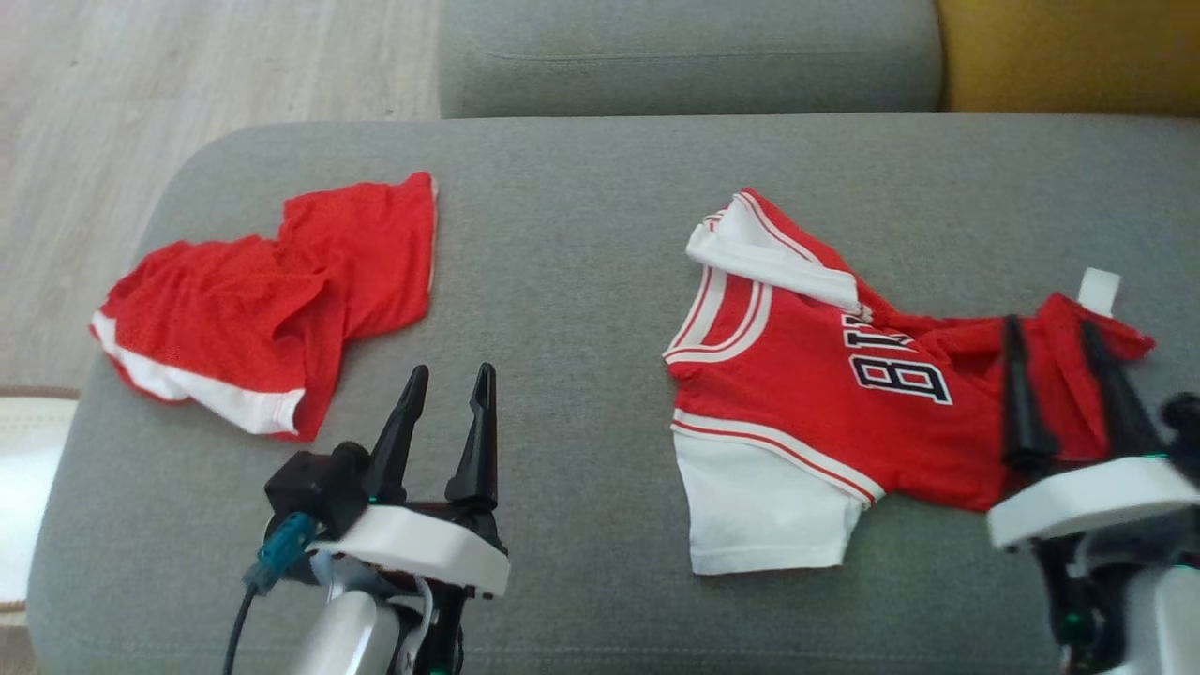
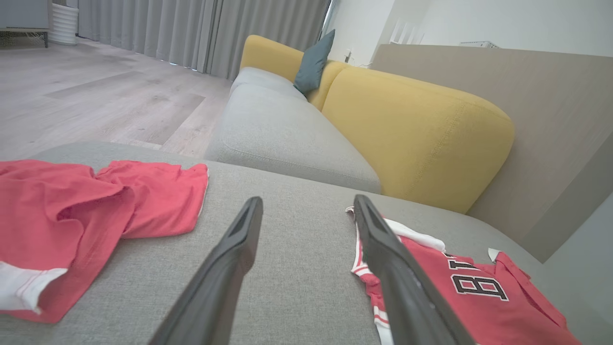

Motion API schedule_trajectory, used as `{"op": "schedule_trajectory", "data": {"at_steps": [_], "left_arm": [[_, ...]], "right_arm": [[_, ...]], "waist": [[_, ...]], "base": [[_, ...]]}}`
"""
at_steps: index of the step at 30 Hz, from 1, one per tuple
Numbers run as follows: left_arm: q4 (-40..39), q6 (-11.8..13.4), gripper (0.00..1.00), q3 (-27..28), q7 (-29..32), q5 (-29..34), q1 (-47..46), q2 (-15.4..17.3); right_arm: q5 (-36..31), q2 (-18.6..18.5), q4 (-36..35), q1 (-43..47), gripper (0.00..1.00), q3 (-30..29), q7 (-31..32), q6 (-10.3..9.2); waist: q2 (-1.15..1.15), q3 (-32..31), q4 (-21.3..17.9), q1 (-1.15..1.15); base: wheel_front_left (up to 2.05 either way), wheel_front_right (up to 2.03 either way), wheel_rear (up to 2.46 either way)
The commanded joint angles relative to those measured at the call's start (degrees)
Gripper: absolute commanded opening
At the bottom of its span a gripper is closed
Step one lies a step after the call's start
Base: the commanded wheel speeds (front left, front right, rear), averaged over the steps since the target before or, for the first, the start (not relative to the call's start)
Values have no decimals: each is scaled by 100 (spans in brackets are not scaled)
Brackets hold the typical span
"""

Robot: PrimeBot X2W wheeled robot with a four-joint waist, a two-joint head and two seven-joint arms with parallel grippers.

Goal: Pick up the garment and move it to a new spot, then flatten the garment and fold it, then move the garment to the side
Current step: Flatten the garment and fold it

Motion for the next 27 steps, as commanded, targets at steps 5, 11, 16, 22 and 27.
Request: {"op": "schedule_trajectory", "data": {"at_steps": [5,11,16,22,27], "left_arm": [[-190,24,100,147,-35,44,-131,11],[-193,18,100,111,-35,46,-144,11],[-194,12,100,82,-35,46,-158,11],[-176,-32,100,-21,-35,41,-259,11],[-164,-52,100,-128,-35,-4,-391,11]], "right_arm": [[-204,-82,-109,-272,100,577,-157,-4],[-352,-82,186,-421,100,784,-251,-4],[-544,-82,447,-582,100,824,-225,-4],[-942,-82,974,-1258,100,1017,12,-4],[-1323,-337,1929,-2078,100,1084,379,-4]], "waist": [[0,1,184,0],[0,77,378,0],[0,170,528,0],[0,412,828,0],[0,686,1181,0]], "base": [[0,0,0],[0,0,0],[0,0,0],[0,0,0],[0,0,0]]}}
